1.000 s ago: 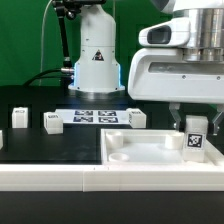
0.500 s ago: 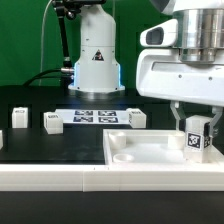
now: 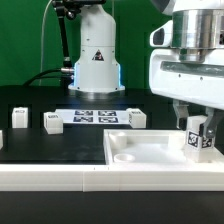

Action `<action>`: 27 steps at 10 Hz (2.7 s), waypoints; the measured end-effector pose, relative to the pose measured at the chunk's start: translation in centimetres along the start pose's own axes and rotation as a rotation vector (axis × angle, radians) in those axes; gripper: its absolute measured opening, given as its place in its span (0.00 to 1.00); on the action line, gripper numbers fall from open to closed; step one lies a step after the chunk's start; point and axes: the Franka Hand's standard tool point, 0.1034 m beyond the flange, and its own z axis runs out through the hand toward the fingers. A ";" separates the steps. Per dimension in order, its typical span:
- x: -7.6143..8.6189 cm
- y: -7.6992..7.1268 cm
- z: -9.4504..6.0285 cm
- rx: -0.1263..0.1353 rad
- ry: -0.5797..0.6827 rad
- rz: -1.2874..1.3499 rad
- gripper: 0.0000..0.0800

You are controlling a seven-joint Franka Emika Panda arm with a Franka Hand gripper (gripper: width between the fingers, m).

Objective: Assemble one leg

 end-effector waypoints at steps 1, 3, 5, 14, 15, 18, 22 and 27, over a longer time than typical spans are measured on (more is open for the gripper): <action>0.0 0.0 0.0 0.000 0.000 -0.034 0.60; -0.1 -0.1 0.0 0.001 -0.001 -0.156 0.74; -0.4 -0.3 0.0 0.009 0.001 -0.304 0.81; -1.4 -0.7 -0.2 0.015 0.008 -1.211 0.81; -1.3 -0.8 -0.2 0.010 0.013 -1.274 0.81; -0.8 -0.6 -0.2 -0.006 0.022 -1.437 0.81; -0.8 -0.6 -0.1 -0.006 0.021 -1.423 0.58; -0.6 -0.5 -0.1 -0.002 0.019 -1.161 0.36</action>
Offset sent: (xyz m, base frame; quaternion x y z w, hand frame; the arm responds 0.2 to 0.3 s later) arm -0.0027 0.0111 0.0007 0.0229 -0.0009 -0.2044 0.9786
